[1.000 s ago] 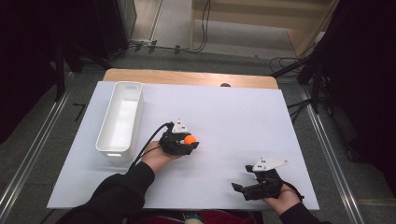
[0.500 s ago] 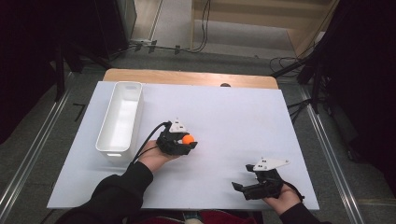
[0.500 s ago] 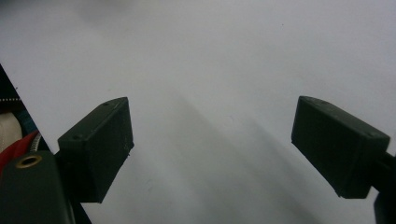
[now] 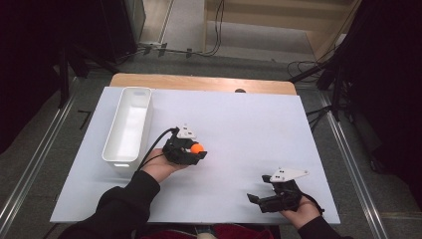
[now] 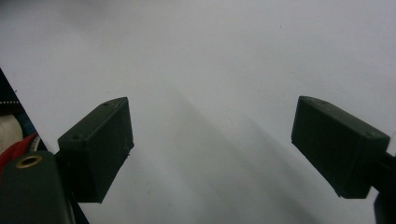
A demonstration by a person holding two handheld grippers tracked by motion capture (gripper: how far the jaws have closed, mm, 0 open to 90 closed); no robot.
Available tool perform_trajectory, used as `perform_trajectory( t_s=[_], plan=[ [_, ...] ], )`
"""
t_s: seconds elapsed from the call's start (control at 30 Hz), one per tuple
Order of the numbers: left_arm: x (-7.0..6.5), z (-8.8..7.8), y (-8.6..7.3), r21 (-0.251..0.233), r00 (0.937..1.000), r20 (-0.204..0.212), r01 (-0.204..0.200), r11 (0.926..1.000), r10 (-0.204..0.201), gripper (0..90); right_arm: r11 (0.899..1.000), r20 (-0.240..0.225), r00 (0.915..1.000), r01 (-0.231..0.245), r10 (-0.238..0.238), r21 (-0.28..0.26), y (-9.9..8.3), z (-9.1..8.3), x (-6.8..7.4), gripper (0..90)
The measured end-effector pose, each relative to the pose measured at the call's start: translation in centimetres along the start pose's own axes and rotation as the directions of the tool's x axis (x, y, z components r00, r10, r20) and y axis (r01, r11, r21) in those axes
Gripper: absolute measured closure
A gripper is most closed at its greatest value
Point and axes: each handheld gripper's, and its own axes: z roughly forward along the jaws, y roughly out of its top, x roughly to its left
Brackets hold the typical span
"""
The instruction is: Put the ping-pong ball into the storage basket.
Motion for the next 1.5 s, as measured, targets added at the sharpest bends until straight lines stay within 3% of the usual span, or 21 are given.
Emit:
perform_trajectory(
  t_s=[0.27,0.37,0.77,1.03,1.5],
  plan=[
    [0.1,-0.6,0.3,0.029,0.9997,0.011,0.023,0.9993,-0.023,50.3,0.999,0.016,0.9998,-0.014,0.015,-0.035,0.1,-0.3,-0.2,11.5],
    [0.1,-1.1,0.6,0.046,0.9985,0.021,0.049,0.9978,-0.05,50.3,0.999,0.016,0.9998,-0.01,0.011,-0.038,0.1,-0.4,-0.3,11.5],
    [-0.1,-2.7,1.8,0.099,0.9973,0.042,0.056,0.9936,-0.06,50.3,0.999,0.02,0.9997,-0.01,0.011,-0.043,0.3,-0.5,-0.4,11.5],
    [0.0,-3.7,2.5,0.1,0.9949,0.062,0.073,0.9923,-0.08,50.5,0.999,0.023,0.9997,-0.009,0.01,-0.037,0.1,-0.5,-0.3,11.5],
    [0.7,-5.5,3.1,0.107,0.9955,0.05,0.074,0.9914,-0.08,50.4,0.999,0.015,0.9998,-0.011,0.012,-0.041,0.1,-0.5,-0.2,11.5]
  ],
)
